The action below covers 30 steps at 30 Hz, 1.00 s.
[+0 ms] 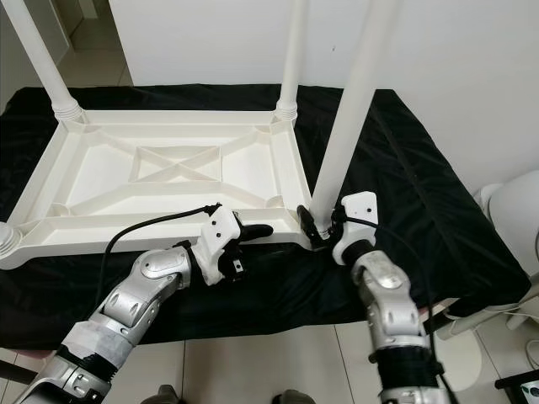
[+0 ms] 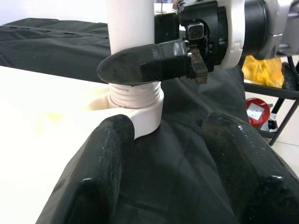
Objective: Building children table
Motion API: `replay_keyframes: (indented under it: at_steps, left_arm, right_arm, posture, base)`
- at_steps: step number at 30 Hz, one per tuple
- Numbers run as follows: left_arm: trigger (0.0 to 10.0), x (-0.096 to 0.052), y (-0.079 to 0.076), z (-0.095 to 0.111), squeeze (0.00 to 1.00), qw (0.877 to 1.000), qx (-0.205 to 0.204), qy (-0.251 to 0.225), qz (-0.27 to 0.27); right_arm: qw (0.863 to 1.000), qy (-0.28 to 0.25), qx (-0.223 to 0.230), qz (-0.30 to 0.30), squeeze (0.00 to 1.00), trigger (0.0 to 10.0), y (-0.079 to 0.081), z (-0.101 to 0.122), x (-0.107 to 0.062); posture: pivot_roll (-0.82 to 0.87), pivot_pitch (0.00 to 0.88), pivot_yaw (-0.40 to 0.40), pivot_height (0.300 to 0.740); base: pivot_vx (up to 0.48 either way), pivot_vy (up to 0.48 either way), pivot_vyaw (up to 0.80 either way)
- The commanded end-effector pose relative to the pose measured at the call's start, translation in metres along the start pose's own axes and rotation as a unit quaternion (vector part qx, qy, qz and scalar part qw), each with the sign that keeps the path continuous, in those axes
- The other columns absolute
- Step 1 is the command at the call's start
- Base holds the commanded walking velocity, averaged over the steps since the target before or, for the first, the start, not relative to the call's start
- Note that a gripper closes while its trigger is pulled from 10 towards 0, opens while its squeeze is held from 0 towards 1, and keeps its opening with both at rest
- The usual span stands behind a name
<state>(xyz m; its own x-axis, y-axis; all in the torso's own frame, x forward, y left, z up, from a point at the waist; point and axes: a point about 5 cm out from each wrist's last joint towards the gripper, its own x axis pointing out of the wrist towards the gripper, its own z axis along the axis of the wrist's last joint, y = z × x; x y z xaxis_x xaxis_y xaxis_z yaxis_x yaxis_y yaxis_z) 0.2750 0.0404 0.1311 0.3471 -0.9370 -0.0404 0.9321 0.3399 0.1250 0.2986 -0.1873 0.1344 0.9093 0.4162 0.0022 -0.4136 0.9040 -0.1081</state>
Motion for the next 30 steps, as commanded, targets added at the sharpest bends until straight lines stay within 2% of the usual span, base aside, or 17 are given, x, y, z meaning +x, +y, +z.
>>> replay_keyframes:
  at_steps: [1,8,10,11,12,14,15,16,17,22,28,29,30]
  left_arm:
    - [10.0,0.002,-0.002,0.001,0.0,1.0,0.0,0.001,-0.024]
    - [10.0,0.002,0.0,0.002,0.0,1.0,0.003,-0.001,-0.015]
    - [10.0,0.002,0.001,0.003,0.0,1.0,0.004,-0.002,-0.014]
    - [10.0,0.002,0.001,0.003,0.0,1.0,0.004,-0.002,-0.014]
    - [10.0,0.002,0.001,0.003,0.0,1.0,0.004,-0.002,-0.013]
    - [10.0,0.002,0.001,0.003,0.0,1.0,0.004,-0.002,-0.013]
    - [10.0,0.002,0.001,0.003,0.0,1.0,0.004,-0.002,-0.013]
    - [10.0,0.002,0.001,0.003,0.0,1.0,0.004,-0.002,-0.013]
    - [10.0,0.002,0.001,0.003,0.0,1.0,0.005,-0.002,-0.012]
    - [10.0,0.001,0.002,0.003,0.0,1.0,0.006,-0.002,-0.011]
    - [10.0,0.002,0.002,0.004,0.0,1.0,0.007,-0.002,-0.014]
    - [10.0,0.003,0.002,0.004,0.0,1.0,0.007,-0.002,-0.015]
    - [10.0,0.003,0.002,0.004,0.0,1.0,0.007,-0.002,-0.015]
  right_arm:
    - [1.0,0.003,-0.004,0.03,0.0,10.0,0.002,0.0,0.003]
    - [0.995,0.016,-0.023,0.092,0.0,10.0,0.002,0.002,0.016]
    - [0.994,0.021,-0.022,0.107,0.0,7.5,0.004,0.001,0.02]
    - [0.994,0.021,-0.022,0.107,0.0,7.5,0.004,0.001,0.02]
    - [0.993,0.023,-0.025,0.114,0.0,7.1,0.005,0.001,0.021]
    - [0.993,0.023,-0.025,0.114,0.0,7.1,0.005,0.001,0.021]
    - [0.992,0.025,-0.026,0.119,0.0,5.6,0.005,0.0,0.022]
    - [0.992,0.025,-0.026,0.119,0.0,5.6,0.005,0.0,0.022]
    - [0.992,0.029,-0.024,0.125,0.0,0.0,0.005,-0.003,0.021]
    - [0.992,0.039,0.0,0.123,0.0,0.0,0.001,-0.013,0.014]
    - [0.993,0.033,0.009,0.113,0.0,0.0,0.001,-0.015,0.01]
    - [0.994,0.029,0.014,0.102,0.0,10.0,0.0,-0.014,0.01]
    - [0.994,0.029,0.014,0.102,0.0,10.0,0.0,-0.014,0.01]
  posture:
    - [0.0,0.0,-0.031,0.74]
    - [0.01,0.0,-0.039,0.74]
    - [0.01,0.0,-0.039,0.74]
    - [0.01,0.0,-0.039,0.74]
    - [0.02,0.0,-0.04,0.74]
    - [0.02,0.0,-0.04,0.74]
    - [0.02,0.0,-0.042,0.74]
    - [0.02,0.0,-0.042,0.74]
    - [0.02,0.0,-0.044,0.74]
    - [0.01,0.0,-0.038,0.74]
    - [0.01,0.0,-0.033,0.74]
    - [0.0,0.0,-0.03,0.74]
    - [0.0,0.0,-0.03,0.74]
  base:
    - [0.0,0.0,0.0]
    - [0.0,0.0,0.0]
    - [0.0,0.0,0.0]
    - [0.0,0.0,0.0]
    - [0.0,0.0,0.0]
    - [0.0,0.0,0.0]
    - [0.0,0.0,0.0]
    - [0.0,0.0,0.0]
    - [0.0,0.0,0.0]
    - [0.0,0.0,0.0]
    - [0.0,0.0,0.0]
    - [0.0,0.0,0.0]
    - [0.0,0.0,0.0]
